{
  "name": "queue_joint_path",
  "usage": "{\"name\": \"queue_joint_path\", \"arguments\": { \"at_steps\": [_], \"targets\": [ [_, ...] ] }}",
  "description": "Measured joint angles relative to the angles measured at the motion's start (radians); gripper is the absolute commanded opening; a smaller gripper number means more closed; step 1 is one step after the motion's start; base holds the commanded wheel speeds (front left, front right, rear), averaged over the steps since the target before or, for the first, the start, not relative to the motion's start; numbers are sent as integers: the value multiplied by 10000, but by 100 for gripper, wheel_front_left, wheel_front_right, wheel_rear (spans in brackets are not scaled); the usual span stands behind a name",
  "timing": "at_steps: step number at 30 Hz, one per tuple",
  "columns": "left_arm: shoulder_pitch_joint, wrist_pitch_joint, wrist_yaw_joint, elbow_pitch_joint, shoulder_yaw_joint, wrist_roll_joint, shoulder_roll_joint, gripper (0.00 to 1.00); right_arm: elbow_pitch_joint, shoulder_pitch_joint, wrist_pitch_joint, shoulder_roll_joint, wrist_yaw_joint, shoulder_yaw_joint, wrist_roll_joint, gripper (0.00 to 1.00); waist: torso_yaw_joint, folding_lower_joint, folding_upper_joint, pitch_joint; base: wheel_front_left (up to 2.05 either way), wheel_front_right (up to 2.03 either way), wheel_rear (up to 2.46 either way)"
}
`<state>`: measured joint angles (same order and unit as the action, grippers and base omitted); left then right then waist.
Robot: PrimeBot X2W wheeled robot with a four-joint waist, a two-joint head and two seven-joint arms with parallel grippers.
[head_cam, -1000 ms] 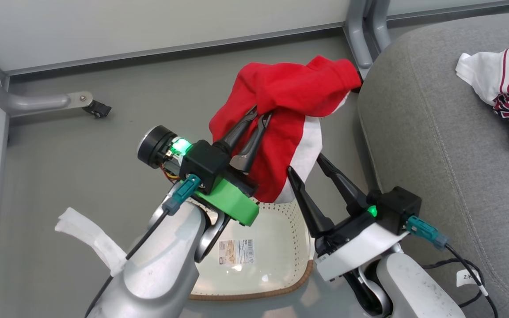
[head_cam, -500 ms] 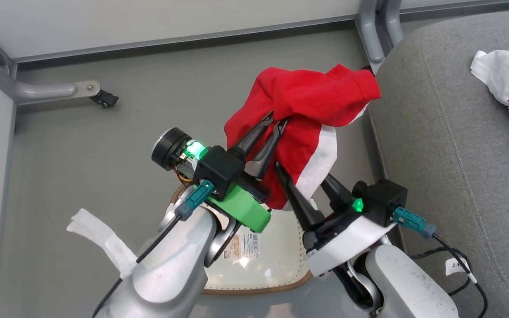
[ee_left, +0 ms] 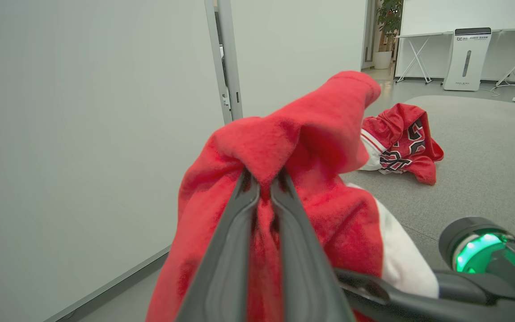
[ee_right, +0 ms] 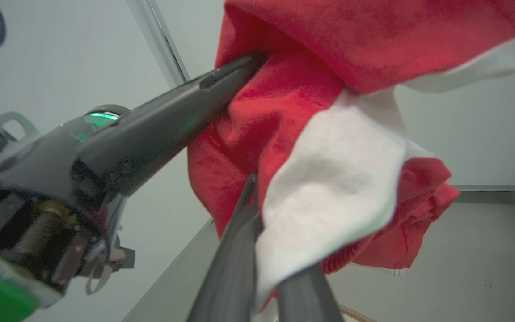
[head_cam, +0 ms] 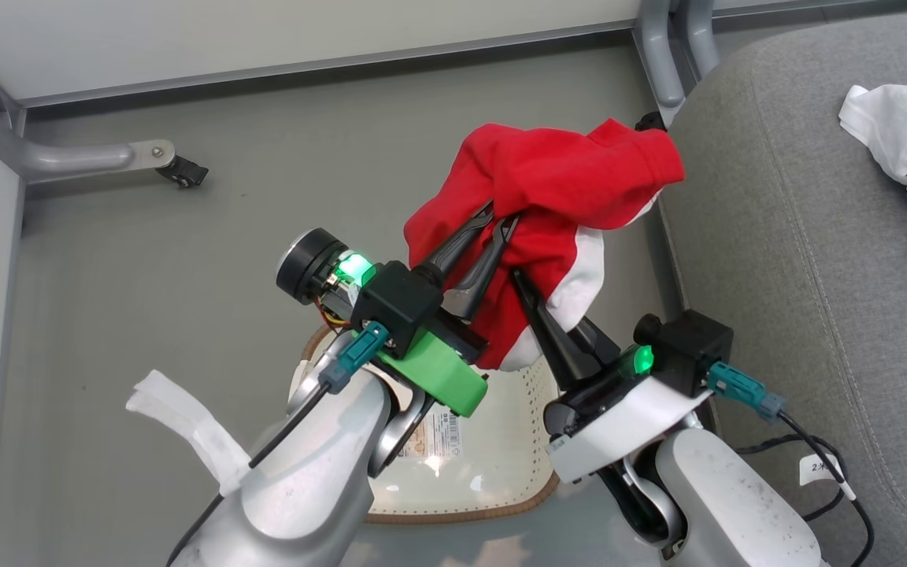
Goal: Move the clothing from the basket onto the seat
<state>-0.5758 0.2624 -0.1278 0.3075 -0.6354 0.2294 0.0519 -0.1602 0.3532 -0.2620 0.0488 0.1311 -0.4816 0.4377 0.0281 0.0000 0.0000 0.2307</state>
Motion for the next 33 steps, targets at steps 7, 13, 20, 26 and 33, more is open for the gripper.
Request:
{"name": "queue_joint_path", "arguments": {
  "at_steps": [7,13,20,26,33],
  "targets": [
    [-75,0,0,232,-2,-6,-4,58,50,51,0,0,0,102,-67,0,-12,0,0,26,0,0,0],
    [-85,0,0,242,54,-104,-6,100,86,52,2,0,-2,213,-82,0,-15,0,0,45,0,0,0],
    [-91,0,0,215,123,-207,-8,100,77,42,2,0,-2,353,-167,0,-44,0,0,89,0,0,0],
    [-97,0,0,253,161,-370,-8,100,82,40,2,0,-2,612,-278,0,-207,0,0,131,0,0,0],
    [-119,0,0,332,69,-385,15,100,173,41,2,2,-2,1070,-431,0,-604,0,0,199,0,0,0]
  ]
}}
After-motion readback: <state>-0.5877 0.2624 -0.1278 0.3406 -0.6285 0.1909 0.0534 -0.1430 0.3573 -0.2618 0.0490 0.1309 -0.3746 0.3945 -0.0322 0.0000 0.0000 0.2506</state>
